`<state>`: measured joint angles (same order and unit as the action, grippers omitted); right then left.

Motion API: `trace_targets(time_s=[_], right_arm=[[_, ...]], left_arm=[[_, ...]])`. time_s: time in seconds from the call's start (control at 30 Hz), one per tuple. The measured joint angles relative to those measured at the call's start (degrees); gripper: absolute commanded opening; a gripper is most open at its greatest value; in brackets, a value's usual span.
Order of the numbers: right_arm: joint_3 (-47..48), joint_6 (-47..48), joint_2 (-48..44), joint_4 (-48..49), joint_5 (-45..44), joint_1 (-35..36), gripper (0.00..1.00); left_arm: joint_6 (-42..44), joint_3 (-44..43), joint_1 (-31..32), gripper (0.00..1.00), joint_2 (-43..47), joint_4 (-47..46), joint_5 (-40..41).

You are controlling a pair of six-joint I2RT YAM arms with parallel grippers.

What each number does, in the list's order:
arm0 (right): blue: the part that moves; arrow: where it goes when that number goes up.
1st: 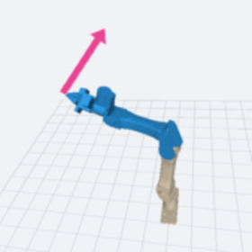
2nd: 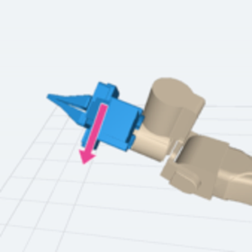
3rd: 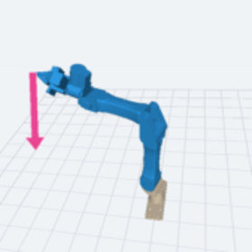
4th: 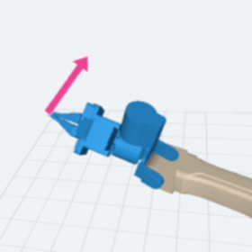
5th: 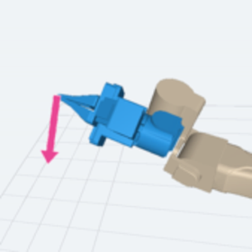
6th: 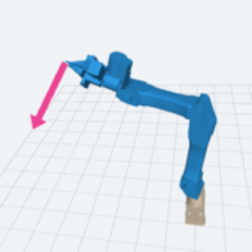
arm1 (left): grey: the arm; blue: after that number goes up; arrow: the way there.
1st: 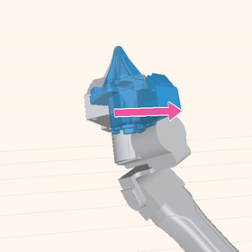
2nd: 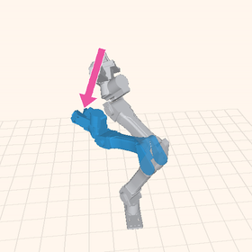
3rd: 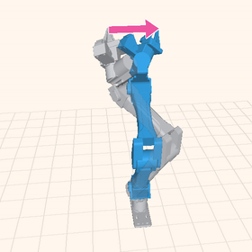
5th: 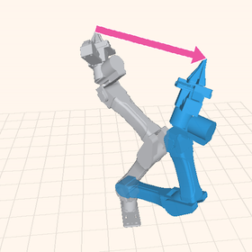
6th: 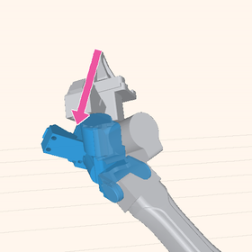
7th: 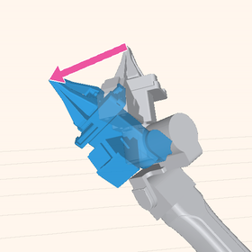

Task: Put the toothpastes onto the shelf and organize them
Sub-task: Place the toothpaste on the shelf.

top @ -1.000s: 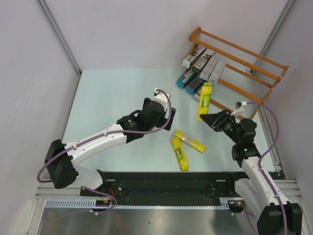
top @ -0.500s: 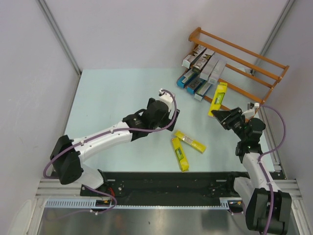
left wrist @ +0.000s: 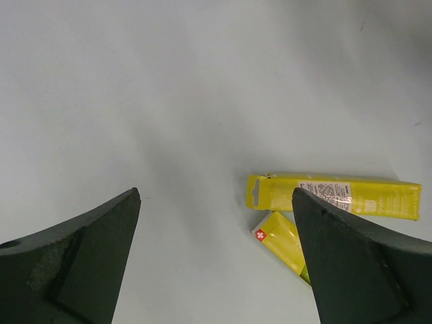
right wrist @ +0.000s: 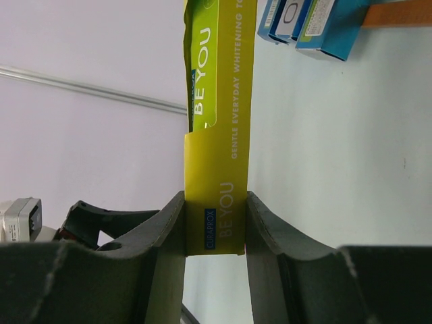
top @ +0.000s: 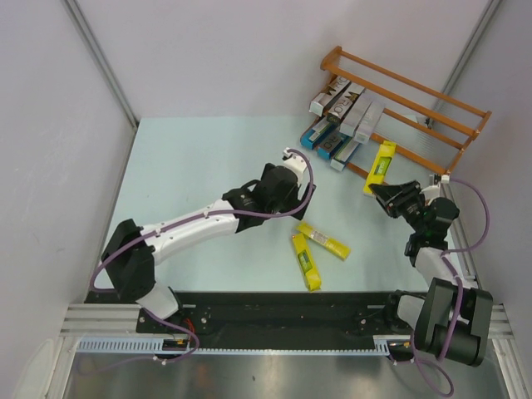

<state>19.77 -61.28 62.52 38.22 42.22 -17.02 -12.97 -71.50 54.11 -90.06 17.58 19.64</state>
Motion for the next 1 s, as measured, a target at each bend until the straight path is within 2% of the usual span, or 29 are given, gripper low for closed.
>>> trace_targets(time_s=[0.37,0.67,0.9,1.0], right_arm=[[4.39,-2.16,9.9,4.52,1.31,-0.48,0.3],[8.79,-4.52,16.46,8.55,1.4,-0.61,0.31],[10.99,-6.88,22.82,10.67,1.14,-0.66,0.31],[12.39,-8.31,25.42,12.22,1.14,-0.74,0.31]], left_arm=[[0.22,-2.34,0.09,0.98,-3.15,-1.68,-3.45],[1.49,-7.98,0.26,0.82,-7.54,-3.17,-7.26],[1.64,-12.17,0.37,0.64,-10.62,-3.82,-10.03],[1.86,-13.73,0.42,0.62,-12.0,-4.42,-11.3]])
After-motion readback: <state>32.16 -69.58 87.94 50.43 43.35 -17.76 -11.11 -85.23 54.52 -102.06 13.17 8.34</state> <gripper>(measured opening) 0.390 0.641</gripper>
